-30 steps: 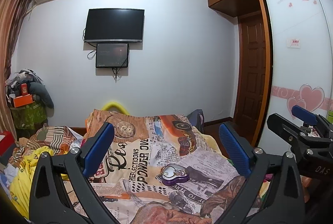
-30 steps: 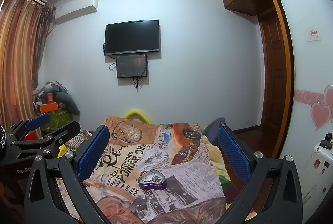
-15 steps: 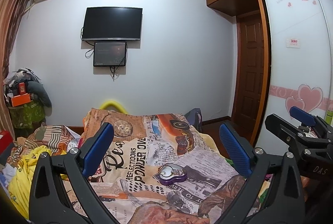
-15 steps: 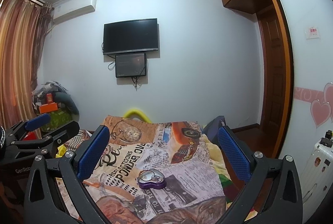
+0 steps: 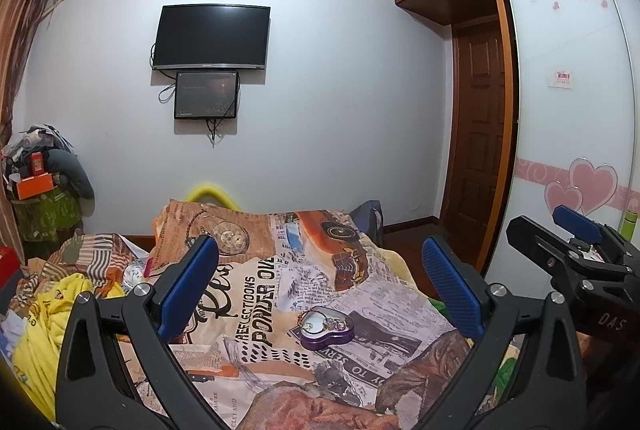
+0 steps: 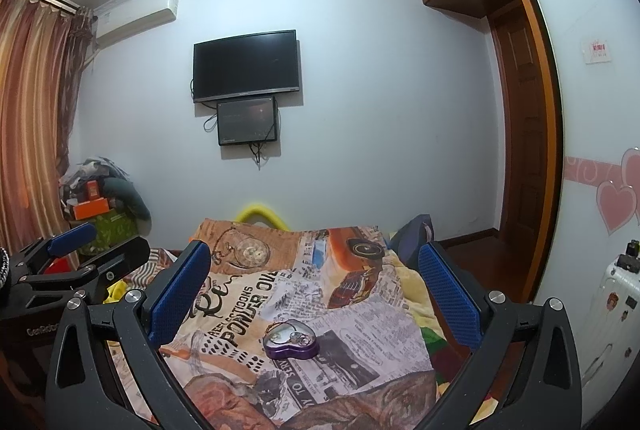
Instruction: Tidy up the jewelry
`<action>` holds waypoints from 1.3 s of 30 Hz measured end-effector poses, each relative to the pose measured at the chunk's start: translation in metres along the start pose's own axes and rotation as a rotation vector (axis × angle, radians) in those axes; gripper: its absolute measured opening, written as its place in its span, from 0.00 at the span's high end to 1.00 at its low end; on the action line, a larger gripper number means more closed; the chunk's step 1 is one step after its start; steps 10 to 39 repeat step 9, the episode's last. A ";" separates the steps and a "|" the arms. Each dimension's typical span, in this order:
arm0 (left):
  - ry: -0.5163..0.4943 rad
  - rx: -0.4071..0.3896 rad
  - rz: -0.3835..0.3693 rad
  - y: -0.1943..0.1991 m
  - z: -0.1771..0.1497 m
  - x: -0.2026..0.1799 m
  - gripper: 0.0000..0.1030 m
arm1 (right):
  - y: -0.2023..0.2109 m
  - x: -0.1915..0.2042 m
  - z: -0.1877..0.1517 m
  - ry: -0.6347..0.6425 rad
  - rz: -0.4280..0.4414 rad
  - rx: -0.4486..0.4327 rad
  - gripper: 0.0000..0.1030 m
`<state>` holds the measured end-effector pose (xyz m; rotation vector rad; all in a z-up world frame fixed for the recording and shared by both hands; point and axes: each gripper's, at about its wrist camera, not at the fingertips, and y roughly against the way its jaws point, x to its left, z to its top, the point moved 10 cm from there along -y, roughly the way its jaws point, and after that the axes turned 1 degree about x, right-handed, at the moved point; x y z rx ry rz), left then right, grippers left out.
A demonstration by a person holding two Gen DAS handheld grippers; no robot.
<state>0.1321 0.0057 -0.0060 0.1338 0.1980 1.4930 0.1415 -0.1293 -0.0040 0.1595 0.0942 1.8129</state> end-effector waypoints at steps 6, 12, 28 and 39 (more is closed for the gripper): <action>-0.005 0.008 -0.006 -0.005 -0.003 -0.001 0.01 | -0.002 -0.001 -0.003 -0.007 0.000 0.011 0.00; -0.011 0.016 -0.009 -0.008 -0.005 -0.002 0.01 | -0.004 -0.002 -0.005 -0.008 0.001 0.018 0.00; -0.011 0.016 -0.009 -0.008 -0.005 -0.002 0.01 | -0.004 -0.002 -0.005 -0.008 0.001 0.018 0.00; -0.011 0.016 -0.009 -0.008 -0.005 -0.002 0.01 | -0.004 -0.002 -0.005 -0.008 0.001 0.018 0.00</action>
